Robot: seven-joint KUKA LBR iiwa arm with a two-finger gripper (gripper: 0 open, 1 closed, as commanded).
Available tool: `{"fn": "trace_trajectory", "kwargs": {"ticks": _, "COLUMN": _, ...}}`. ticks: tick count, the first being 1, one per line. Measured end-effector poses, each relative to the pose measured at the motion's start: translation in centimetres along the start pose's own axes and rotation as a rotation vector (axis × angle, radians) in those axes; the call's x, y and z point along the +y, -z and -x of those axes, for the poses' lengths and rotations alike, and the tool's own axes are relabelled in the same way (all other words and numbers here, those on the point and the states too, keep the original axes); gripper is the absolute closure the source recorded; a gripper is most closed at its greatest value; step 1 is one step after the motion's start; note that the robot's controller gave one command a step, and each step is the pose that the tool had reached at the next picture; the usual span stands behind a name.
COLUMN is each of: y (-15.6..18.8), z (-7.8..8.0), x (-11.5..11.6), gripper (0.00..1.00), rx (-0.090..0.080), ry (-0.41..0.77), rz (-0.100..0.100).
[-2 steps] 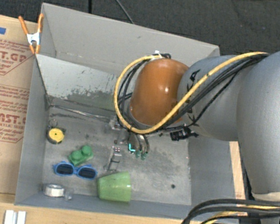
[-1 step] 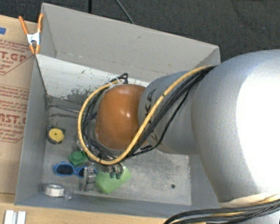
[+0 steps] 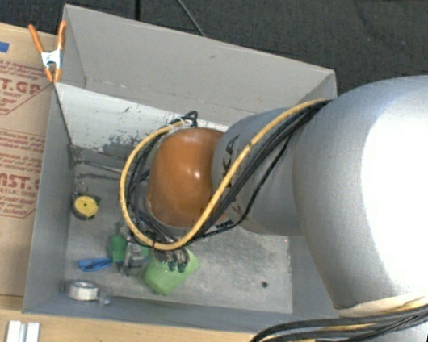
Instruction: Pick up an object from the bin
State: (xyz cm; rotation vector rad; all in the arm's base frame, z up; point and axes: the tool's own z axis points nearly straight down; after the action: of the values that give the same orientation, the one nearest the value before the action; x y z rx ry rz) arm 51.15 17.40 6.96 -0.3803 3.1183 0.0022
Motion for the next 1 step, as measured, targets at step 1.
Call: {"fn": "trace_trajectory", "kwargs": {"ticks": 1, "y": 12.07, "z": 0.26, "x": 0.07, "gripper": 1.00, "rx": -0.008, "ry": -0.011, "rz": -0.001}}
